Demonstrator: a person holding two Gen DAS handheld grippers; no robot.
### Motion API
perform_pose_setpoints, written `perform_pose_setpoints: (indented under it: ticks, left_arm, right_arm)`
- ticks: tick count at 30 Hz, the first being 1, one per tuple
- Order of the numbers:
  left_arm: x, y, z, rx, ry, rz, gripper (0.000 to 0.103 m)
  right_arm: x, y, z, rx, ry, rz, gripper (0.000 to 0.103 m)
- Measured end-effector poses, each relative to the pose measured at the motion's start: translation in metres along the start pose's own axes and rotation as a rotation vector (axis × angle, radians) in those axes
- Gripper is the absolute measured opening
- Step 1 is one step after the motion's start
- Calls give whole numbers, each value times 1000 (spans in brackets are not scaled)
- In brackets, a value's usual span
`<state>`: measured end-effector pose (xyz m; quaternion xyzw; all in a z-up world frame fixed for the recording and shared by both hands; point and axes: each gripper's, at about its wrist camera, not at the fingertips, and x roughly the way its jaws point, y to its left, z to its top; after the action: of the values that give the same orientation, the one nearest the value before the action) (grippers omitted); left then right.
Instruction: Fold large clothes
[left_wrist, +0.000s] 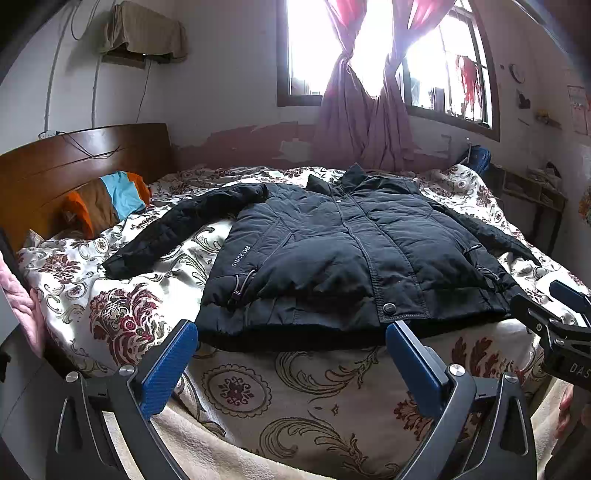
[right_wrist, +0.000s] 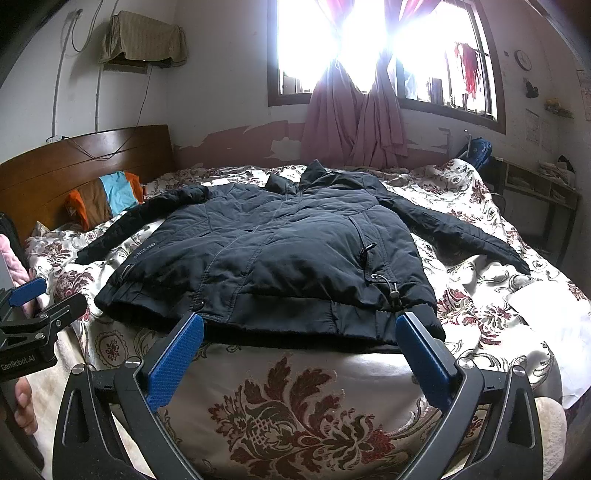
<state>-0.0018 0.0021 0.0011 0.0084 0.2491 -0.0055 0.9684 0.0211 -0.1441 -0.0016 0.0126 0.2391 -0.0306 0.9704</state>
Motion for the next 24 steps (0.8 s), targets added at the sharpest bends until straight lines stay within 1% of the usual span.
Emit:
perform_pose_setpoints:
  ticks: [24]
  left_arm:
    - [3, 3, -2, -2, 5, 6, 103]
  right_arm:
    - [1, 0, 0, 1, -4, -2, 102]
